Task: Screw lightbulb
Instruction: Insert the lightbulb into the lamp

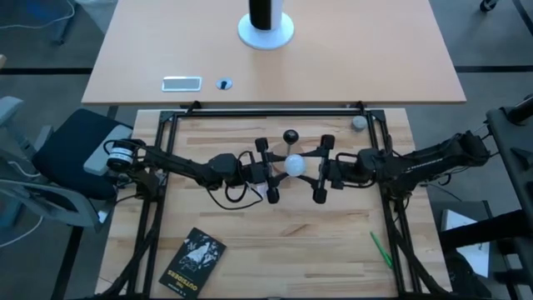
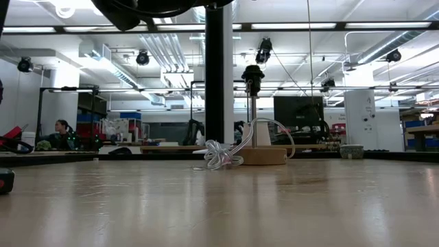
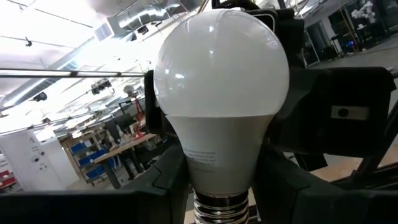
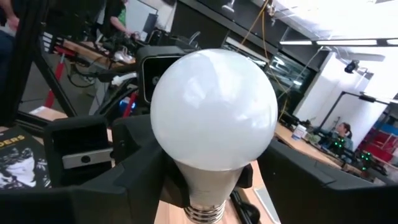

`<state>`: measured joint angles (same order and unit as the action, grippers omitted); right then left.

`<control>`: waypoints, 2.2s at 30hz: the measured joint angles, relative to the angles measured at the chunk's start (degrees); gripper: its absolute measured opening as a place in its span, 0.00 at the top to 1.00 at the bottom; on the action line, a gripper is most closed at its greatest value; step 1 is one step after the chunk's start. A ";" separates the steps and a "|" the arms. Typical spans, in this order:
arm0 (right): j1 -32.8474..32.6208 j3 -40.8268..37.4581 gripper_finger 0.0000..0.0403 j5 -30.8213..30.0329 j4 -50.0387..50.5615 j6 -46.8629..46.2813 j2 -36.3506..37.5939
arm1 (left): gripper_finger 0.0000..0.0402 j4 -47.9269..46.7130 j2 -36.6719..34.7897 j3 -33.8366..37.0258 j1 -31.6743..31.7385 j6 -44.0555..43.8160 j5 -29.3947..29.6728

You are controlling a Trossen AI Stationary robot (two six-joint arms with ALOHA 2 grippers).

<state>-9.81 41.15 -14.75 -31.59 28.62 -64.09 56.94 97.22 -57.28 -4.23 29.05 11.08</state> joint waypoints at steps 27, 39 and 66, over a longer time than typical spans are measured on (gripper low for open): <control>4.28 1.86 0.54 3.26 -2.32 -1.76 -3.18 | 0.58 -1.09 0.17 0.04 0.13 -3.01 1.18; 4.69 2.14 0.66 2.69 -2.00 -4.79 -3.30 | 0.51 -2.04 0.37 0.11 0.02 -4.26 1.91; 24.18 -12.76 0.68 16.55 -21.39 -18.42 1.04 | 0.56 -5.88 -6.94 0.13 5.37 -11.91 13.36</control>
<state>14.37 28.38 1.80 -52.98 10.20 -63.05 51.06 90.27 -57.14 1.14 17.14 24.45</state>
